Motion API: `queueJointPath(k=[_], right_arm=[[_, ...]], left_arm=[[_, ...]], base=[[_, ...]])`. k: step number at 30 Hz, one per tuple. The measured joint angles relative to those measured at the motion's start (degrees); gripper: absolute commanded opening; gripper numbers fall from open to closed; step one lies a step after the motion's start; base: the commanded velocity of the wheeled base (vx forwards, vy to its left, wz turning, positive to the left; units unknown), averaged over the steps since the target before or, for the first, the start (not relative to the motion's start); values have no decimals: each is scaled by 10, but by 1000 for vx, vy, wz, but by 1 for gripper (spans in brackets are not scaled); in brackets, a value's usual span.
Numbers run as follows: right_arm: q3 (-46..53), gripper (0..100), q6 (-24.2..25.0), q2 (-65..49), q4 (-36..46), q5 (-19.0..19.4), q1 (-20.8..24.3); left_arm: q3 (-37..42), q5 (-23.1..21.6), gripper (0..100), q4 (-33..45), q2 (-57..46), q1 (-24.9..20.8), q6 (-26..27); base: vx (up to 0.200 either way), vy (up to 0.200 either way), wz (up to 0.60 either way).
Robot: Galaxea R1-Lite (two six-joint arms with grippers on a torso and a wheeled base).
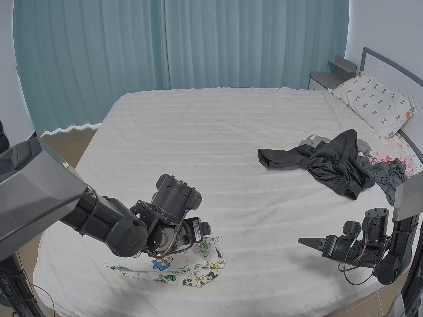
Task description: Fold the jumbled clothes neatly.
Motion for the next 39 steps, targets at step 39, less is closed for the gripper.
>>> queueJointPath(k=[39], right_arm=[[2,100,-3,20,0,1,5]], left_arm=[[384,-128,100,-414,-138,66,-41]], base=[[-15,31,0]])
